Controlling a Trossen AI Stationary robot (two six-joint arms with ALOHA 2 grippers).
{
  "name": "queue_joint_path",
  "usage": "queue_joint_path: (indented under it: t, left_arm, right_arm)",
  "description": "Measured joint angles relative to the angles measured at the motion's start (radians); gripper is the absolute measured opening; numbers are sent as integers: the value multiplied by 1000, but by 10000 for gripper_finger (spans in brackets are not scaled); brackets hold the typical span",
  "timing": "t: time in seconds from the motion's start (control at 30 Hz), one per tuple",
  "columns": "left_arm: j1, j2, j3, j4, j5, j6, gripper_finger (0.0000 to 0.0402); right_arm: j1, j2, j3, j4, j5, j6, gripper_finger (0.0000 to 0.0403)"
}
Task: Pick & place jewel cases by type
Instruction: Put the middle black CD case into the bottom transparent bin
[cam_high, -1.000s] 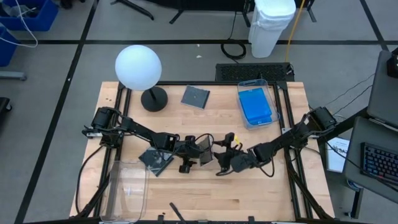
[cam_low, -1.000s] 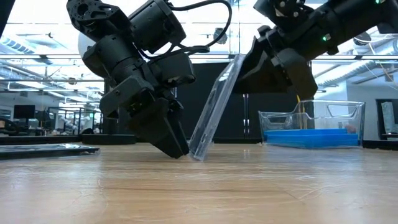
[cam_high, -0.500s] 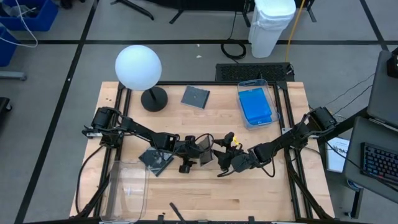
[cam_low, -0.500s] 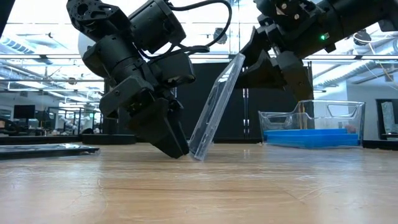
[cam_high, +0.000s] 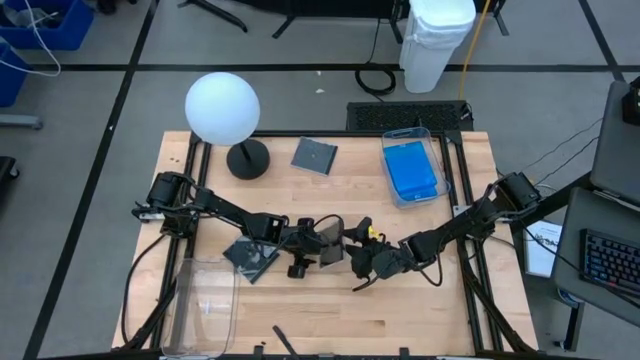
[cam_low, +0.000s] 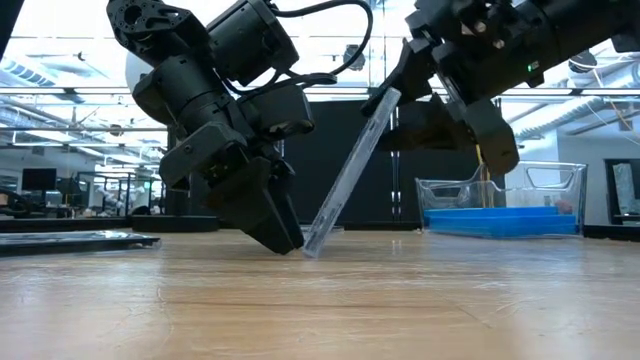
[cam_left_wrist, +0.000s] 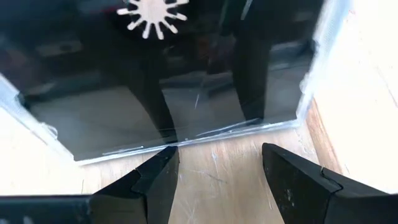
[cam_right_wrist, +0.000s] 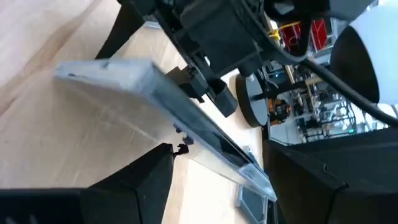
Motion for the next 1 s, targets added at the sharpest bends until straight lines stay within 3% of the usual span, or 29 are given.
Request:
queue_joint_path:
  t: [0.27, 0.47, 0.7, 1.0]
  left_arm:
    - [0, 0, 0, 0, 0, -1, 237]
    - [0, -2, 0, -11, 0, -2, 237]
    - [0, -4, 0, -28, 1, 0, 237]
    - [0, -95, -7, -87, -3, -6, 237]
  right_arm:
    - [3, 0, 0, -21, 3, 18, 226]
    - [18, -1, 0, -74, 10, 140, 162]
    - [53, -1, -1, -96, 19, 155, 74]
    - [90, 1, -1, -145, -18, 291, 39]
